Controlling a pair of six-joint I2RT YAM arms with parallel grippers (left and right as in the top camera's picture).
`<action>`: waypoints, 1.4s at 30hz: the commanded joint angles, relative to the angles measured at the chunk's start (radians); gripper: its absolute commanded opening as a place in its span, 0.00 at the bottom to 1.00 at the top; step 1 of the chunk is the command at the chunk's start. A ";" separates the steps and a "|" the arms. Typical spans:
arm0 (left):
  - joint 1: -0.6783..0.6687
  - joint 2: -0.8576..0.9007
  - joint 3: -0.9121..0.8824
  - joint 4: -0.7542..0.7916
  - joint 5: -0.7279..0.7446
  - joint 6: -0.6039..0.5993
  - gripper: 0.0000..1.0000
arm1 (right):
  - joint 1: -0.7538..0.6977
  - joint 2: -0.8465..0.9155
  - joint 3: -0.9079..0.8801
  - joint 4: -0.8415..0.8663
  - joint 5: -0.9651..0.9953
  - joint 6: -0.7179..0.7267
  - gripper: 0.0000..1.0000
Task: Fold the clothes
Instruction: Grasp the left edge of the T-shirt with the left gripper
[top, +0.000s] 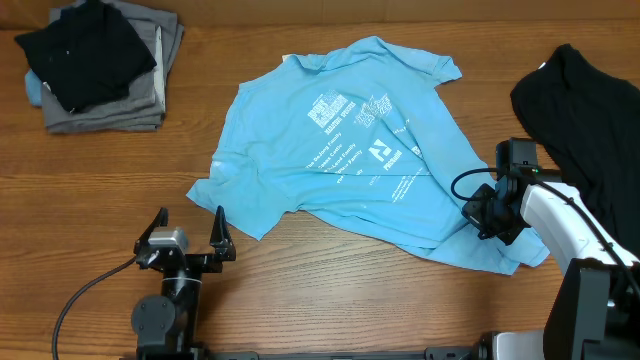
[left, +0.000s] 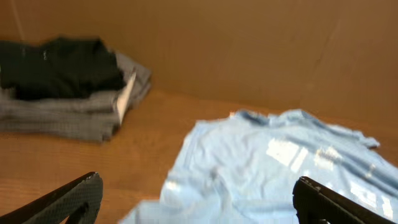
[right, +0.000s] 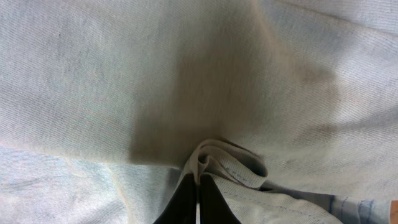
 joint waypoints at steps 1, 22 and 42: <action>0.003 0.097 0.025 -0.019 0.017 -0.068 1.00 | -0.002 -0.006 -0.002 0.009 0.013 0.001 0.04; 0.028 1.339 0.909 -0.496 0.116 -0.032 1.00 | -0.002 -0.006 -0.002 0.009 0.005 0.001 0.04; 0.155 1.675 0.910 -0.377 0.052 -0.263 0.94 | -0.002 -0.006 -0.002 -0.021 -0.086 -0.002 0.04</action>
